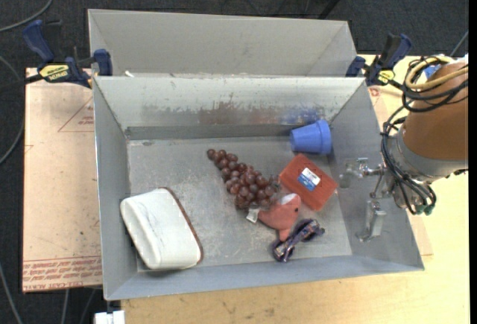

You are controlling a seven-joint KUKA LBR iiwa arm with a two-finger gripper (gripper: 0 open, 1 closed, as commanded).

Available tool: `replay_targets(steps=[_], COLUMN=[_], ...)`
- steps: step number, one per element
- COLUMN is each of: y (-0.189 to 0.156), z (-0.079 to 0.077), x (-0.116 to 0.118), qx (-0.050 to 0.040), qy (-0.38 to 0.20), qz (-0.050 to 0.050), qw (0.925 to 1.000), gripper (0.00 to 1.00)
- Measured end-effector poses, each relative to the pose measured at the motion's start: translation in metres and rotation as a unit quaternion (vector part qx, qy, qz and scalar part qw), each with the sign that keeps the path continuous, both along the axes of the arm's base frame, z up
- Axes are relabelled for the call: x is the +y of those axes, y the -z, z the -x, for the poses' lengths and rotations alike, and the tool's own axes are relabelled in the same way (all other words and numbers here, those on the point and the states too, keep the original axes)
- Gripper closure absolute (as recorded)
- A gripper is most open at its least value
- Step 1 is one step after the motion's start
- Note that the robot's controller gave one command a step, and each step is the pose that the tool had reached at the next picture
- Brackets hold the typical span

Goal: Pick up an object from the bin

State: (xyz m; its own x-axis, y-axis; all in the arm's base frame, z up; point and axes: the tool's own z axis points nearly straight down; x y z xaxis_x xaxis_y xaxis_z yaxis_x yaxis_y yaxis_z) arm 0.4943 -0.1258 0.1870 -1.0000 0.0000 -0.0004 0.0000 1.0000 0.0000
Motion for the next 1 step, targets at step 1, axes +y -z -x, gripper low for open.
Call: replay_targets(steps=[1], y=[0.0305], z=[-0.0054], x=[0.0230], qx=[-0.0011], qy=[-0.047], qz=[0.000], qw=[0.9989], gripper=[0.00])
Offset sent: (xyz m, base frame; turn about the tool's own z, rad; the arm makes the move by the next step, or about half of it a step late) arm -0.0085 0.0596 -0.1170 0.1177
